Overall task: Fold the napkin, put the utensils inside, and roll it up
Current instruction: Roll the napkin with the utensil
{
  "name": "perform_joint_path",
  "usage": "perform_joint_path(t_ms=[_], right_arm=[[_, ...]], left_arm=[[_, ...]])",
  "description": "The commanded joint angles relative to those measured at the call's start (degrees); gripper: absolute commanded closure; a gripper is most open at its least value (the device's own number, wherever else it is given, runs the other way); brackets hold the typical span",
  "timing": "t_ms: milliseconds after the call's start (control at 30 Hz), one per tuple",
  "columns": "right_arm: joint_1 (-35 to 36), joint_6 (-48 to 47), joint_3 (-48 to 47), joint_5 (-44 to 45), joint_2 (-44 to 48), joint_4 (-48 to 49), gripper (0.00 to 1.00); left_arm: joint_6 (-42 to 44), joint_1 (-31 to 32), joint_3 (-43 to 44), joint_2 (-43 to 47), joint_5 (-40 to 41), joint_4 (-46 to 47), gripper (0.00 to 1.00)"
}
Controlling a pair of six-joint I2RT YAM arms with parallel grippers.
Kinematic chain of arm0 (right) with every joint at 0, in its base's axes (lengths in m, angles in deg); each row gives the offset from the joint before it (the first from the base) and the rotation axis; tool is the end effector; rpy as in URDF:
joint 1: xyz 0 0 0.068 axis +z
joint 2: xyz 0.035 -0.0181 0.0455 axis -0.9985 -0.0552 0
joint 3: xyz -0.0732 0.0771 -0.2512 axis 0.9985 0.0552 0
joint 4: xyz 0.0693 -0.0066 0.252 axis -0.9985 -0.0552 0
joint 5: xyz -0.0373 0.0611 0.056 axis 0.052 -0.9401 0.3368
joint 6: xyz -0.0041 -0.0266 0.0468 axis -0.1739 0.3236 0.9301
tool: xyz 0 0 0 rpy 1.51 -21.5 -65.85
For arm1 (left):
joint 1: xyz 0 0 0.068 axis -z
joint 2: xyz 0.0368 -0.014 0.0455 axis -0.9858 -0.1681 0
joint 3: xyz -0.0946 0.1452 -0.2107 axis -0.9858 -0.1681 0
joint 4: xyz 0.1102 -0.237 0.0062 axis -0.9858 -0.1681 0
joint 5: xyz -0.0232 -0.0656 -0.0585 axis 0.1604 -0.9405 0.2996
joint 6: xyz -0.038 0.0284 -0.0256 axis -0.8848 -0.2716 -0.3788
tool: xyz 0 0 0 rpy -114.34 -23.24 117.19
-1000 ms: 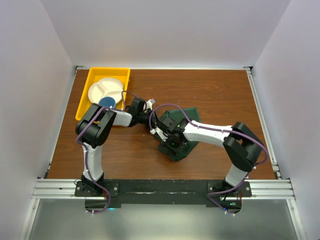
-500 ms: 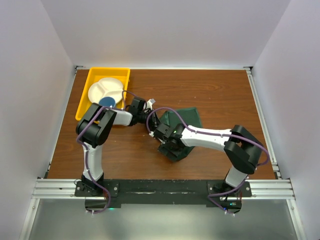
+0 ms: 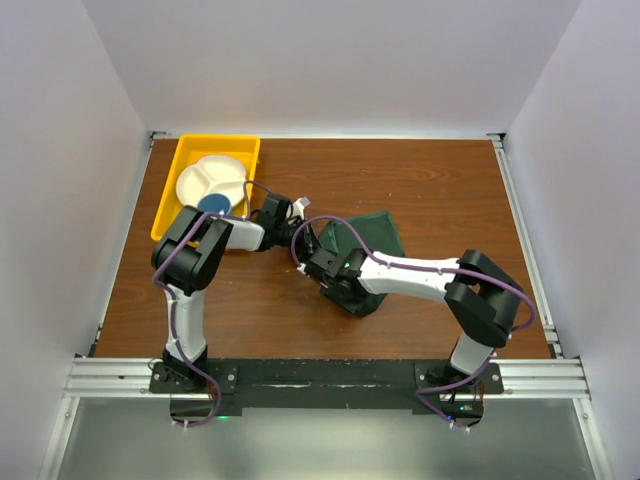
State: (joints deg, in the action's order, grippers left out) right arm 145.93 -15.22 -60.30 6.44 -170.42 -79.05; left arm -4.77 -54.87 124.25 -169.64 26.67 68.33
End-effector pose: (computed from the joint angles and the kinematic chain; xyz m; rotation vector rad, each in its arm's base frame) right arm 0.1677 0.2619 0.1717 -1.2708 2.5391 -0.1888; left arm 0.3384 -0.1864 0.0970 -0.1927 2.6792 -1.3625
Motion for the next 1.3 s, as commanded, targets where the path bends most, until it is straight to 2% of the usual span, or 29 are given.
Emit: perform_joint_path(t_ms=[0,200,367,467,567,667,933,1067,1167,1267], right_arm=[[-1.3,0.3,-3.1,-1.6,0.8,-0.5,0.59],[-8.6,-1.2,-2.5,-10.1,2.6,0.9,0.69],[-14.4,-3.2,-3.3,-20.9,0.6,1.3,0.90],[-17.0,-3.7,-3.9,-27.4,-0.8,2.0,0.95],[-20.0,-3.6,-5.3,-34.0,-2.9,2.5,0.99],[-23.4,-2.1,-6.1,-36.8,-4.3,3.9,0.99],[-29.4,0.7,-9.0,-47.3,-15.9,3.2,1.00],[-30.3,2.7,-6.4,-48.6,-16.9,5.7,1.00],[-30.9,3.6,-4.7,-49.8,-17.4,7.3,1.00],[-31.8,4.1,-3.2,-49.7,-17.5,8.3,1.00]], left_arm=[[5.6,-1.7,-2.8,-5.2,14.1,-10.8,1.00],[6.6,-1.9,-2.4,-5.3,14.5,-11.6,1.00],[7.1,-2.0,-1.9,-5.4,14.5,-12.3,1.00],[7.7,-2.0,-1.3,-5.4,14.6,-13.0,1.00],[8.5,-2.0,-0.7,-5.4,14.9,-14.0,1.00],[9.6,-2.1,0.2,-5.3,15.2,-15.1,1.00],[15.6,-2.1,5.1,-0.6,18.4,-21.3,0.99],[17.0,-2.1,9.9,4.2,22.9,-24.3,0.80],[17.5,-2.1,13.0,7.0,24.0,-26.1,0.70],[17.1,-2.1,13.6,10.0,23.4,-26.1,0.67]])
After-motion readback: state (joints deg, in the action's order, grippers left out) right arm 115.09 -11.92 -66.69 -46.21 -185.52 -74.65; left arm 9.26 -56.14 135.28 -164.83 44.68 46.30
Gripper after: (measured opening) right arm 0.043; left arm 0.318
